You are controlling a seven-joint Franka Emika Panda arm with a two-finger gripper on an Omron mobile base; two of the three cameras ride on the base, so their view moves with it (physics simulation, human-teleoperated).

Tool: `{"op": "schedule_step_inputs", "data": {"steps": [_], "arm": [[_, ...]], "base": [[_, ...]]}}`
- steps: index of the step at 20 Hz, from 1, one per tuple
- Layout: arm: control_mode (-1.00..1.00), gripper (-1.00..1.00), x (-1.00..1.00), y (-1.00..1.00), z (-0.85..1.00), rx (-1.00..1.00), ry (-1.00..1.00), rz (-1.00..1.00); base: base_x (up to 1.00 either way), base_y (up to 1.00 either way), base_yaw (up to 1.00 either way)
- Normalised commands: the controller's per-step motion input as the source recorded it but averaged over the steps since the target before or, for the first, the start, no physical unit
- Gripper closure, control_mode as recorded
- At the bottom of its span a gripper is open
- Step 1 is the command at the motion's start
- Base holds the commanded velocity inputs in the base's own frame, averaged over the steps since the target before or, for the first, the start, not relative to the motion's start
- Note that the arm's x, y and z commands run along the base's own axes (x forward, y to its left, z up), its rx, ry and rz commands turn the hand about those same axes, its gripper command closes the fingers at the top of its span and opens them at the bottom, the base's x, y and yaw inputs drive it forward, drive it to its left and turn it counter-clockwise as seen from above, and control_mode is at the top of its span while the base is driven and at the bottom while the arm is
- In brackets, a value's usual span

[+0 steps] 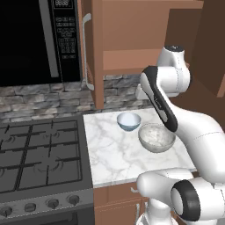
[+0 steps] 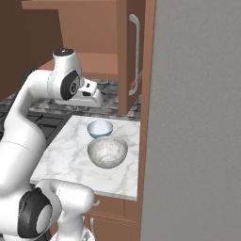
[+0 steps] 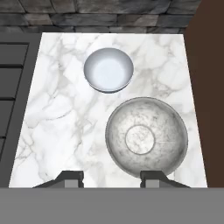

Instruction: Pick up the bowls on the counter and stack them on top of one another in the open cabinet. Place the smaller bowl on top of the larger bowl.

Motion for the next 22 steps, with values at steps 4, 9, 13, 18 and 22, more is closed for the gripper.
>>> {"op": "schedule_step_inputs", "data": {"steps": [4,9,13,18,22], "arm": [[-1.00,-1.00,-0.12,0.02,0.00,-0.01,-0.01,0.01],[-1.00,-1.00,-0.12,0.09,-0.02,-0.02,-0.01,0.04],[-1.00,-1.00,0.07,0.17,-0.12,-0.02,-0.01,0.05],[-1.00,-1.00,0.27,0.22,-0.23,-0.03,-0.01,0.07],[-1.00,-1.00,0.29,0.19,-0.32,-0.05,-0.01,0.08]], "base": [[0.00,0.00,0.00],[0.00,0.00,0.00],[0.00,0.00,0.00],[0.00,0.00,0.00],[0.00,0.00,0.00]]}}
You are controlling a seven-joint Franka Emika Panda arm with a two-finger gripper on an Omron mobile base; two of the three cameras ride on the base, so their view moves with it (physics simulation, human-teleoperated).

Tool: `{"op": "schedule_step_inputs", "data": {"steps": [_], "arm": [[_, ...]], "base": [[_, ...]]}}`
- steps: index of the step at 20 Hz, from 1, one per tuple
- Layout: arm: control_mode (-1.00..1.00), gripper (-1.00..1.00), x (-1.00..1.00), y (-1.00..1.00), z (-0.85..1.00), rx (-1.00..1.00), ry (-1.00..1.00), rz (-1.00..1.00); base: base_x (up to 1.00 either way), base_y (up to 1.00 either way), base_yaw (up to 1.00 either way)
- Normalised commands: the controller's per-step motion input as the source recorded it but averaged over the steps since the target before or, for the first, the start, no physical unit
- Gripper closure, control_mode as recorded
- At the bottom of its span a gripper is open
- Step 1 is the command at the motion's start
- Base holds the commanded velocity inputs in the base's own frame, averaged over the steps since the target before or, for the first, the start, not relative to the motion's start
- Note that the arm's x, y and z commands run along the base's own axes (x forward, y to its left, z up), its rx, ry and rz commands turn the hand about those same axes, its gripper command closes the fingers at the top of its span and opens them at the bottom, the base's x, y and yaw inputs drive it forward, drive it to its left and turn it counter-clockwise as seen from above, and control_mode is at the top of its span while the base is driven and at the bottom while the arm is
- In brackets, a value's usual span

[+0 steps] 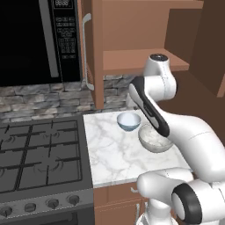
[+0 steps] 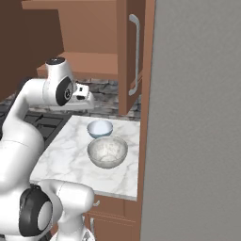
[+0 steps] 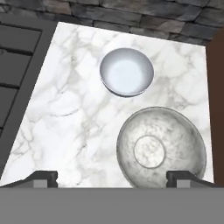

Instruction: Pick up the bowls on the counter and stack them on top of one another in the open cabinet. Place the smaller bowl on top of the larger bowl.

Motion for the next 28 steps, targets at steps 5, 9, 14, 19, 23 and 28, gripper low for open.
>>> {"op": "schedule_step_inputs", "data": {"steps": [5,9,14,19,23,28], "arm": [[-1.00,-1.00,0.20,0.13,-0.38,-0.06,0.00,0.08],[-1.00,-1.00,0.02,0.02,-0.49,-0.04,-0.04,0.11],[-1.00,-1.00,0.08,0.00,-0.43,-0.03,-0.11,0.11],[-1.00,-1.00,0.29,0.01,-0.32,-0.02,-0.16,0.11],[-1.00,-1.00,0.47,0.07,-0.29,-0.04,-0.16,0.09],[-1.00,-1.00,0.56,0.16,-0.30,-0.06,-0.12,0.07]], "base": [[0.00,0.00,0.00],[0.00,0.00,0.00],[0.00,0.00,0.00],[0.00,0.00,0.00],[0.00,0.00,0.00],[0.00,0.00,0.00]]}}
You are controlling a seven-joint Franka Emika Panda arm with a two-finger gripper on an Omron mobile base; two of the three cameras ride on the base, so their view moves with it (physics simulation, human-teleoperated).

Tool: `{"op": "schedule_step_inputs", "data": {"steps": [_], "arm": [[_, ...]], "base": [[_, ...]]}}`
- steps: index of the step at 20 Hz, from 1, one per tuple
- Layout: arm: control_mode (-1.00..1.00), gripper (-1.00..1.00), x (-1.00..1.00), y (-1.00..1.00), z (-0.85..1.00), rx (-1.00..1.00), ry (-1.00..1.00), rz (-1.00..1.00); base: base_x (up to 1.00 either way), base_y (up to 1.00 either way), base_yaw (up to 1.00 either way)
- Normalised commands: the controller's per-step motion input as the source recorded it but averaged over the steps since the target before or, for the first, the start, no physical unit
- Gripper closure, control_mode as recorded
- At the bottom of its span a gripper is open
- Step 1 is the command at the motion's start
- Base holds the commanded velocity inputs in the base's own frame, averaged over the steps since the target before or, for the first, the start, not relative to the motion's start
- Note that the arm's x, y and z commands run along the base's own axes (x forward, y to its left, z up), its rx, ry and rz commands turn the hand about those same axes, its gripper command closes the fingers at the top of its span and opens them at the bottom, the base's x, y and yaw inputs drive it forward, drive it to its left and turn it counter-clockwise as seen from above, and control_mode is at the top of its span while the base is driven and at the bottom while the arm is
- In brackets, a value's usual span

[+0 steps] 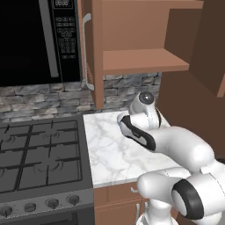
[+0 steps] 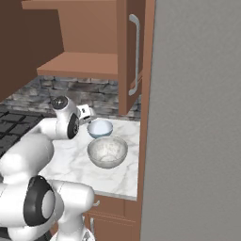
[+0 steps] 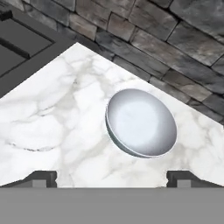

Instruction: Pick up the bowls on the counter and stack them on top of one another in the open cabinet. Place the smaller bowl on top of the larger bowl.

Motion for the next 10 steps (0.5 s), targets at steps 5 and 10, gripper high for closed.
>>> {"op": "schedule_step_inputs", "data": {"steps": [5,10], "arm": [[-1.00,-1.00,0.57,0.18,-0.29,-0.07,-0.04,0.04],[-1.00,-1.00,0.39,0.11,-0.22,-0.07,0.00,0.00]], "base": [[0.00,0.00,0.00],[0.00,0.00,0.00]]}}
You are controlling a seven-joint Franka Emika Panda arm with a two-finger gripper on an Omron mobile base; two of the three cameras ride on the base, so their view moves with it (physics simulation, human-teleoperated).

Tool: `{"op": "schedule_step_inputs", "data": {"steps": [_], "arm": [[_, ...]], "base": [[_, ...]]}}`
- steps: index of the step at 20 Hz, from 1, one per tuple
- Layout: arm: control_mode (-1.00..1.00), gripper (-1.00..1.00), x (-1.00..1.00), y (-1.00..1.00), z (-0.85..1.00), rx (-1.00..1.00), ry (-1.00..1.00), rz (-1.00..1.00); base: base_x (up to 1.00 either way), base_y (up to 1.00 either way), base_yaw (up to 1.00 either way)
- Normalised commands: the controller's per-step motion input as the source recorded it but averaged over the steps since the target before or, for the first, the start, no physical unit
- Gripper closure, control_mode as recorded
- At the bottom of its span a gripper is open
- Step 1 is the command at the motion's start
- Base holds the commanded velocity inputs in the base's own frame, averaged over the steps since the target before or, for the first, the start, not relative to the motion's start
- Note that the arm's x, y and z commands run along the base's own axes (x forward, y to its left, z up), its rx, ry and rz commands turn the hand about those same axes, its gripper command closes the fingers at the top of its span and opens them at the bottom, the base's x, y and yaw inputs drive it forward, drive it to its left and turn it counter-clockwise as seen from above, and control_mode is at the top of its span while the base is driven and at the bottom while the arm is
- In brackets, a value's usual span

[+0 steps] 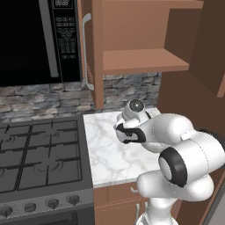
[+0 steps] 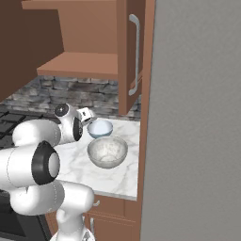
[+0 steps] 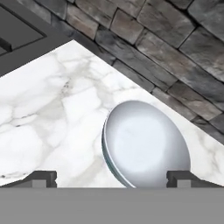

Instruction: Pick up the bowls on the counter and stack them on top of one another in the open cabinet. Place the smaller bowl on top of the larger bowl.

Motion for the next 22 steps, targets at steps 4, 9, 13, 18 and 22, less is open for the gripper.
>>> {"op": "schedule_step_inputs", "data": {"steps": [4,9,13,18,22], "arm": [[-1.00,-1.00,0.28,0.10,-0.14,-0.06,0.02,0.00],[-1.00,-1.00,0.01,0.00,-0.01,-0.01,0.01,0.00],[-1.00,-1.00,0.02,0.00,-0.02,0.00,0.00,0.00],[-1.00,-1.00,0.22,0.00,-0.14,0.00,0.01,0.00],[-1.00,-1.00,0.29,0.00,-0.16,0.00,0.03,0.00]], "base": [[0.00,0.00,0.00],[0.00,0.00,0.00],[0.00,0.00,0.00],[0.00,0.00,0.00],[0.00,0.00,0.00]]}}
